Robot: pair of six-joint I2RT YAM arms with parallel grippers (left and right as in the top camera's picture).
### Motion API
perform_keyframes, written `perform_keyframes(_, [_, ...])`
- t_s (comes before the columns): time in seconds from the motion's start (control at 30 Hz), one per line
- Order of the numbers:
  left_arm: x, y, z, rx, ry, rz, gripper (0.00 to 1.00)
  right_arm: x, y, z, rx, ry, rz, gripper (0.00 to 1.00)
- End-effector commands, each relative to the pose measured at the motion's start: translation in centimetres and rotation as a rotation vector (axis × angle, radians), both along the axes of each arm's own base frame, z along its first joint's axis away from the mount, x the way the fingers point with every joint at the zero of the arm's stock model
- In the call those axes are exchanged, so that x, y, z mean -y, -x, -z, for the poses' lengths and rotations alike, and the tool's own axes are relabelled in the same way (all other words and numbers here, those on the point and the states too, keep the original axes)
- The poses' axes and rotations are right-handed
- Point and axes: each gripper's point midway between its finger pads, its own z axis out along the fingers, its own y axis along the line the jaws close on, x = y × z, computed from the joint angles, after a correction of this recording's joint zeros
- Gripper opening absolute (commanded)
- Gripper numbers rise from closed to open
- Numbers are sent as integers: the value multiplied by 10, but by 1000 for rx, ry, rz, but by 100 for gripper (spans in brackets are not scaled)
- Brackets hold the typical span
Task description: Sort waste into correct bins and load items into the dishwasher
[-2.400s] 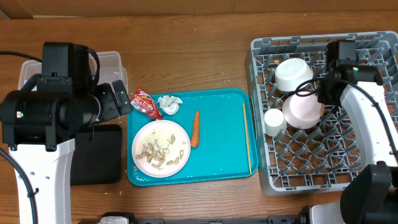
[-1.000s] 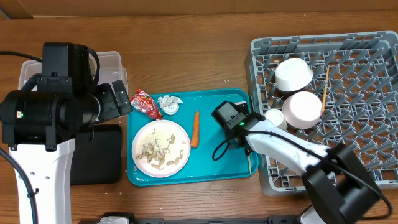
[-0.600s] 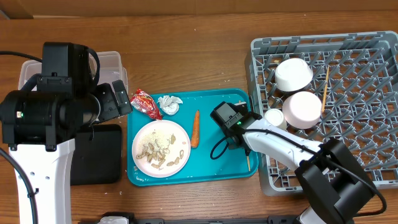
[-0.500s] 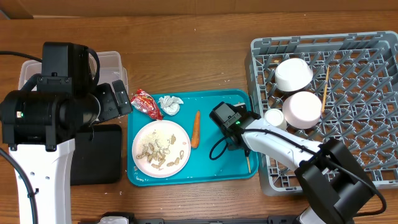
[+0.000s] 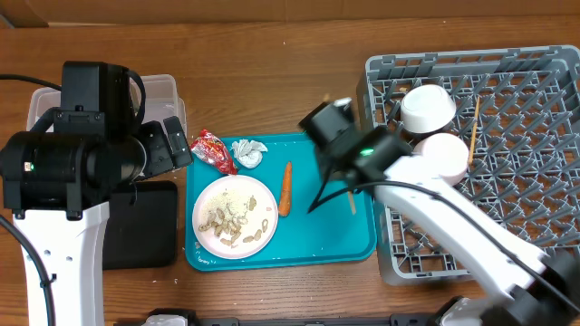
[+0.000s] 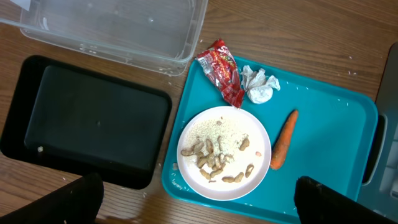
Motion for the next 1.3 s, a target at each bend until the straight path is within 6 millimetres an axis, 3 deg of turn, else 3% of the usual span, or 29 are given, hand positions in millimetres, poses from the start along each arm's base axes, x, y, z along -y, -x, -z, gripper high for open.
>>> perform_keyframes(0.0, [-4,-1,0,-3,-7,-21,100,48,-21,-44,126,17,135,4])
perform_keyframes(0.13, [-4,-1,0,-3,-7,-21,100,116,-39,-52,137,59,257,4])
perform_keyframes(0.3, [-4,-1,0,-3,-7,-21,100,201,-63,-44,128,153,316,4])
perform_keyframes(0.53, [-4,-1,0,-3,-7,-21,100,280,-68,9,3,135,453,4])
perform_keyframes(0.63, [-4,-1,0,-3,-7,-21,100,297,-69,26,-37,132,485,4])
perform_keyframes(0.67, [-4,-1,0,-3,-7,-21,100,297,-70,29,-47,134,465,4])
perform_keyframes(0.7, [-4,-1,0,-3,-7,-21,100,297,-71,30,-49,139,459,11])
perform_keyframes(0.73, [-4,-1,0,-3,-7,-21,100,294,-73,29,-46,146,439,28])
perform_keyframes(0.77, [-4,-1,0,-3,-7,-21,100,293,-74,27,-38,157,437,32])
perform_keyframes(0.87, [-4,-1,0,-3,-7,-21,100,283,-76,16,-20,176,414,32])
perform_keyframes(0.97, [-4,-1,0,-3,-7,-21,100,257,-76,-6,17,172,353,32])
perform_keyframes(1.1, [-4,-1,0,-3,-8,-21,100,196,-66,-45,99,149,208,32])
perform_keyframes(1.27, [-4,-1,0,-3,-7,-21,100,76,-25,-76,151,-37,-71,39])
